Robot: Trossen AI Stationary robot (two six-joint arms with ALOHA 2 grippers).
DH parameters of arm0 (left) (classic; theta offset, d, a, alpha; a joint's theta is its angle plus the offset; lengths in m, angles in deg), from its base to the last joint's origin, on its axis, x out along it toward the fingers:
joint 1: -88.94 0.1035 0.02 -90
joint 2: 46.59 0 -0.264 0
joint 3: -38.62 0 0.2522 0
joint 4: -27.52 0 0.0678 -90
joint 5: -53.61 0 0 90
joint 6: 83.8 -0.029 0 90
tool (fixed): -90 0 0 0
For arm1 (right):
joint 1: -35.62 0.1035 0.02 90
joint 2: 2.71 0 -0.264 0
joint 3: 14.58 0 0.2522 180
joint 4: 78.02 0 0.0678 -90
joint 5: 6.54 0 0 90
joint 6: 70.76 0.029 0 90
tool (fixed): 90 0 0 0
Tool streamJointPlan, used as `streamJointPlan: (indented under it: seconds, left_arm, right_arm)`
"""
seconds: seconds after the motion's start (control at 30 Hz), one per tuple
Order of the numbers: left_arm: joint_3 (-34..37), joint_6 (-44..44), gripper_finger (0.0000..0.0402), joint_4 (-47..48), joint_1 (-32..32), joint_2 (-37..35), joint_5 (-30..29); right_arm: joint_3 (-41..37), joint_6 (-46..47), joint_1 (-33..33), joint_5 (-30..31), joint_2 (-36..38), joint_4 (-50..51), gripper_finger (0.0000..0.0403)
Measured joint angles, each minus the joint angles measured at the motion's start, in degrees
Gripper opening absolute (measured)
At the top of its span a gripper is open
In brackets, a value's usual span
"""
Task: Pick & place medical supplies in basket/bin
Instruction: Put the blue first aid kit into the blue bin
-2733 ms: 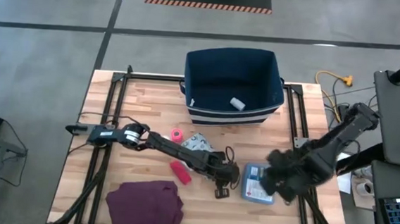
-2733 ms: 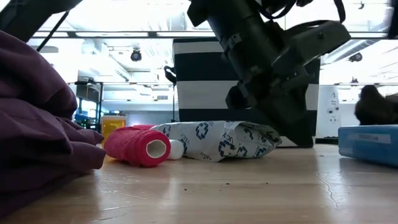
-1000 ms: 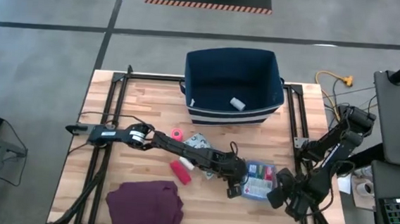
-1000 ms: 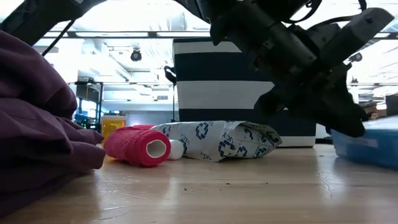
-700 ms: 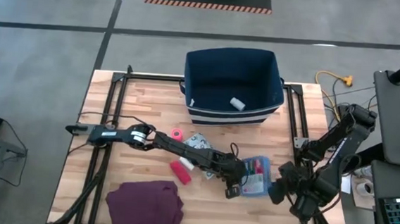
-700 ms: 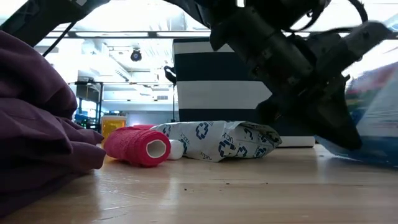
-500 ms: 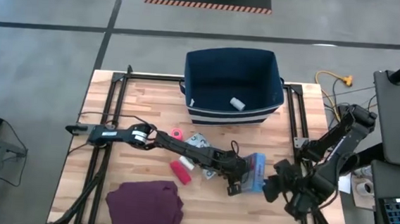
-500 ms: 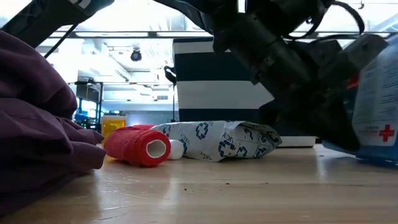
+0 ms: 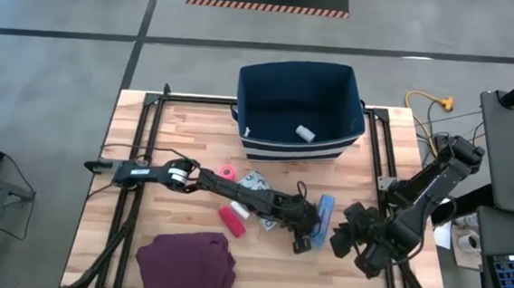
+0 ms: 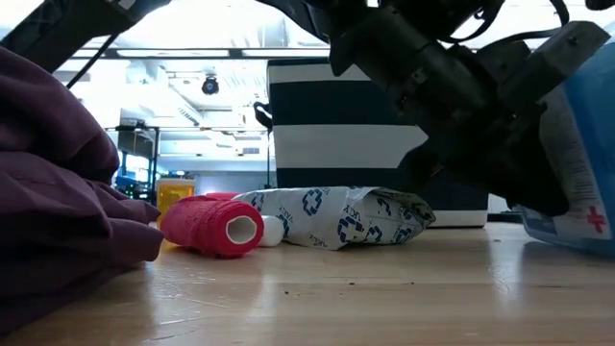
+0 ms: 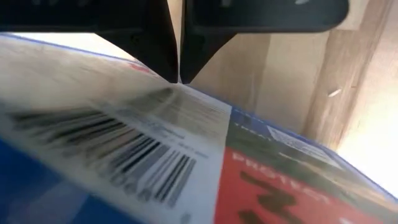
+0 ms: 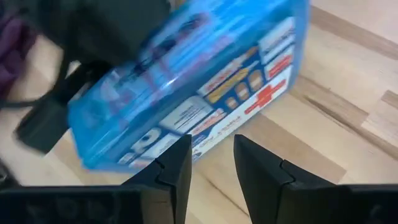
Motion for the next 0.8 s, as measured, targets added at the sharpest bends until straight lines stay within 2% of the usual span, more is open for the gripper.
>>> streamJointPlan:
  seconds: [0.17,0.47,0.8]
  left_arm:
    - [0.0,-0.1,0.0,0.4,-0.2,-0.8,0.0]
    - [0.0,-1.5,0.0,0.3,-0.2,-1.9,-0.5]
    - [0.1,-1.5,0.0,-0.1,-0.2,-2.0,-3.5]
  right_arm:
    - [0.1,1.5,0.0,-0.1,0.0,2.3,0.0119]
    - [-2.5,-1.9,0.1,-3.3,0.1,2.1,0.018]
    - [-8.3,-0.5,-1.2,-2.9,0.1,-0.7,0.0171]
